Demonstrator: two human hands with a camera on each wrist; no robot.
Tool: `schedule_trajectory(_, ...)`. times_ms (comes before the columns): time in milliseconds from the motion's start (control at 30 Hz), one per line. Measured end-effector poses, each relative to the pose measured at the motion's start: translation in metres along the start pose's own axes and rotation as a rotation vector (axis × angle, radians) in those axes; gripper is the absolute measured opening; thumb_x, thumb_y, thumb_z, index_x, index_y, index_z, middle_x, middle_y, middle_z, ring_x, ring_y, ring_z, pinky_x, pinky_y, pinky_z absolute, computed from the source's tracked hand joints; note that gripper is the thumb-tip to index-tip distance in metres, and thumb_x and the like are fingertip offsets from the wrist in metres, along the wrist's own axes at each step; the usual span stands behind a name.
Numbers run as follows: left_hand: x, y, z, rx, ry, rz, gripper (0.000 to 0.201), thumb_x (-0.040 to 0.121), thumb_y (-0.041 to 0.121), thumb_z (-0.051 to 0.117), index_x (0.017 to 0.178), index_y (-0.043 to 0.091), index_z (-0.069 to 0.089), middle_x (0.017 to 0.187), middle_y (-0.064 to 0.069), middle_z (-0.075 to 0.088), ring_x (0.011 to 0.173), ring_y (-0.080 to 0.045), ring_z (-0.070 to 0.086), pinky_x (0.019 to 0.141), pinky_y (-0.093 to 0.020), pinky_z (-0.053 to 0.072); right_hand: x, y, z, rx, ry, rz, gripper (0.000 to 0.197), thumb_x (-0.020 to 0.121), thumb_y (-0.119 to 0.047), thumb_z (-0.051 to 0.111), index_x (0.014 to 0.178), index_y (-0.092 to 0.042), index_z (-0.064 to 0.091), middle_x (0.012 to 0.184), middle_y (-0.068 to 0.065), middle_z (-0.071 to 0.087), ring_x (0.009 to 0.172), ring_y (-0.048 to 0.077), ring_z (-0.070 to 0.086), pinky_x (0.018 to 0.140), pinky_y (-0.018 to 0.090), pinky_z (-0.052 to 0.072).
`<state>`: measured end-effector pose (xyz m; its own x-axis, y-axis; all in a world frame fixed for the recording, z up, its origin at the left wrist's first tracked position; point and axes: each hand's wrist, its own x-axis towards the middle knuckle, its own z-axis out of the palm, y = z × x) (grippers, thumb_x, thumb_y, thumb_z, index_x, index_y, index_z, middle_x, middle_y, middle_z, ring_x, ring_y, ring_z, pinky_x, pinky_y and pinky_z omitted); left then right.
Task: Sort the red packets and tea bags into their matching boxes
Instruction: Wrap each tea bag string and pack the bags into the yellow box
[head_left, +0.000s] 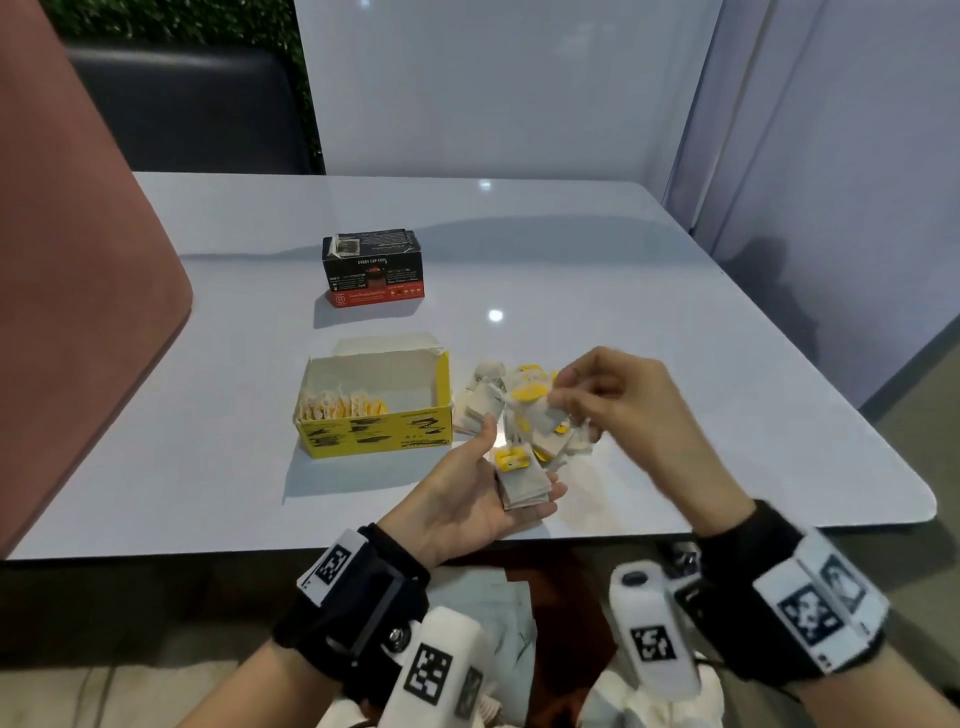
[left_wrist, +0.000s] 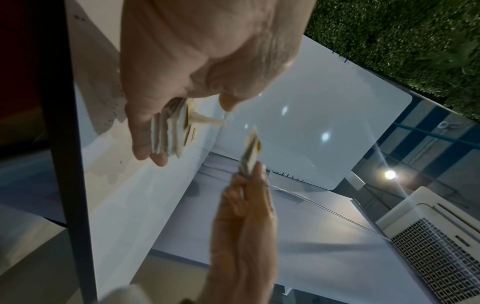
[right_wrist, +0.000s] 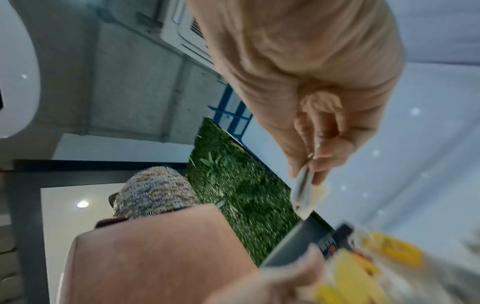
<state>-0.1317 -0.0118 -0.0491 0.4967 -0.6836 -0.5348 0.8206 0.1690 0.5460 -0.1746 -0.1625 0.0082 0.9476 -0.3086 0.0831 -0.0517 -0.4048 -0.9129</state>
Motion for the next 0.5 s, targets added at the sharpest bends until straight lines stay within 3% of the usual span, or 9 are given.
schedule_trajectory(100, -0.001, 0.001, 0.002, -0.037, -0.053, 0.034, 0.057, 0.095, 0.049, 0.031, 0.114, 0.003, 0.059, 0.100, -0.018, 0.066, 0.092, -0.030, 0.061, 0.086, -0.041, 0.051, -0.015, 0.025, 0.023, 0.007, -0.080, 0.112, 0.014, 0.073, 0.001, 0.073, 0.071, -0.011, 0.065, 0.063, 0.010, 0.063, 0.052, 0.020, 0.059, 0.058, 0.034, 0.055)
schedule_trajectory(167, -0.003, 0.000, 0.002, -0.060, -0.079, 0.038, 0.046, 0.098, 0.037, 0.034, 0.115, 0.000, 0.057, 0.099, -0.018, 0.067, 0.090, -0.028, 0.063, 0.081, -0.040, 0.055, -0.021, 0.034, 0.027, 0.000, -0.109, 0.142, 0.013, 0.074, 0.001, 0.072, 0.072, -0.010, 0.066, 0.059, 0.007, 0.062, 0.050, 0.017, 0.062, 0.061, 0.036, 0.058)
schedule_trajectory(333, -0.002, -0.007, -0.003, 0.104, -0.061, 0.043, 0.035, 0.099, 0.010, 0.033, 0.128, -0.006, 0.045, 0.099, -0.017, 0.056, 0.086, -0.025, 0.057, 0.079, -0.033, 0.056, -0.031, 0.034, 0.029, -0.055, -0.142, 0.124, 0.006, 0.077, -0.003, 0.071, 0.081, -0.004, 0.067, 0.058, 0.006, 0.063, 0.044, 0.009, 0.062, 0.055, 0.021, 0.056)
schedule_trajectory(433, -0.001, -0.010, -0.006, 0.174, -0.053, 0.051, 0.027, 0.097, 0.003, 0.033, 0.116, -0.007, 0.050, 0.097, -0.017, 0.057, 0.088, -0.025, 0.058, 0.088, -0.036, 0.050, -0.030, 0.030, 0.025, -0.230, -0.197, 0.073, 0.003, 0.081, -0.009, 0.067, 0.082, -0.008, 0.070, 0.062, 0.002, 0.065, 0.043, 0.003, 0.058, 0.050, 0.011, 0.048)
schedule_trajectory(500, -0.002, -0.011, -0.008, 0.202, -0.032, 0.060, 0.021, 0.097, -0.001, 0.034, 0.107, -0.007, 0.051, 0.091, -0.018, 0.061, 0.088, -0.027, 0.061, 0.087, -0.038, 0.049, -0.017, 0.025, 0.019, -0.385, -0.147, -0.053, 0.007, 0.084, -0.009, 0.063, 0.085, -0.011, 0.070, 0.069, -0.005, 0.064, 0.053, 0.003, 0.057, 0.053, 0.009, 0.044)
